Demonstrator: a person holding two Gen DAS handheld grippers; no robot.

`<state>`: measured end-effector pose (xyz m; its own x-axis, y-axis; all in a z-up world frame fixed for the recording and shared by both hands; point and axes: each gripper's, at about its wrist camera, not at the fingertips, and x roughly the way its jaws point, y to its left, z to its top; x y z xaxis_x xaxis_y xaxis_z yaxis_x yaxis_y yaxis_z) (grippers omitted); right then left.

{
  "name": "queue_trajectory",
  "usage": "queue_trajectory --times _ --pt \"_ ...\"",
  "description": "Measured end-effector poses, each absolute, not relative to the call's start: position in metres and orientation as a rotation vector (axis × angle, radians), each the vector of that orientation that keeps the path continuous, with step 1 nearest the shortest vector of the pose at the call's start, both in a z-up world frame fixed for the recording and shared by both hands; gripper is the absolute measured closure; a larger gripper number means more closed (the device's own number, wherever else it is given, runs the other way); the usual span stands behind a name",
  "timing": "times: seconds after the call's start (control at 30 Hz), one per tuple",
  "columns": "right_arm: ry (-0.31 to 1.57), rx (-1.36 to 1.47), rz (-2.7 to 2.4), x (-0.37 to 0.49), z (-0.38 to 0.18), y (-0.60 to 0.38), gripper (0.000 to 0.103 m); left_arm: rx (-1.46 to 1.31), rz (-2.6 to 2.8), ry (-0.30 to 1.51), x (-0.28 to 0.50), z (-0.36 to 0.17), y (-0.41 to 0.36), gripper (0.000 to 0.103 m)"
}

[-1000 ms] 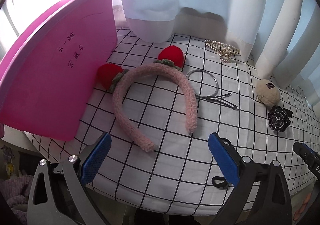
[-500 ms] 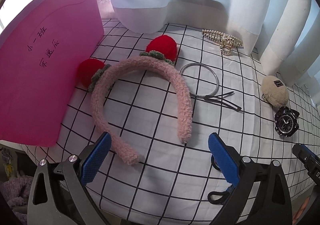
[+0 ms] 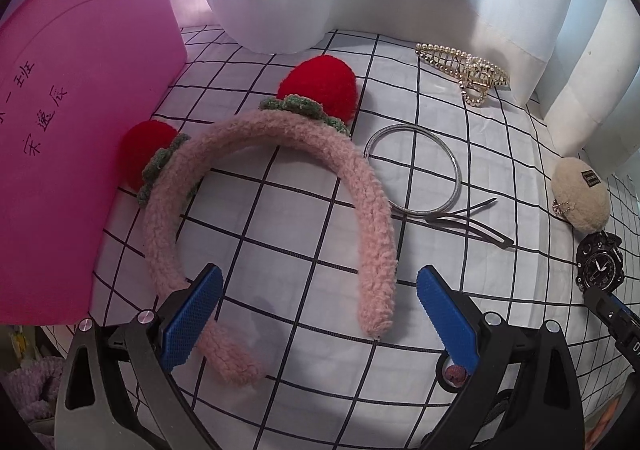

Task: Organize jewelry
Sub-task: 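Grasp the pink headband with the left gripper while the right grips the black watch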

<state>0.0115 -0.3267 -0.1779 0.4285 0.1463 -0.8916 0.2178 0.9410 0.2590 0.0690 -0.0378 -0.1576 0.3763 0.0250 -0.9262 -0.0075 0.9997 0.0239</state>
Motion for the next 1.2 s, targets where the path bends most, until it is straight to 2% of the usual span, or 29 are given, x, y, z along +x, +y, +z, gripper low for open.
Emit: queue_trajectory --times 1.2 --pt "1.068 0.180 -0.108 0.036 -0.189 -0.319 0.034 -0.020 0.042 1.167 0.119 -0.184 -0.046 0.006"
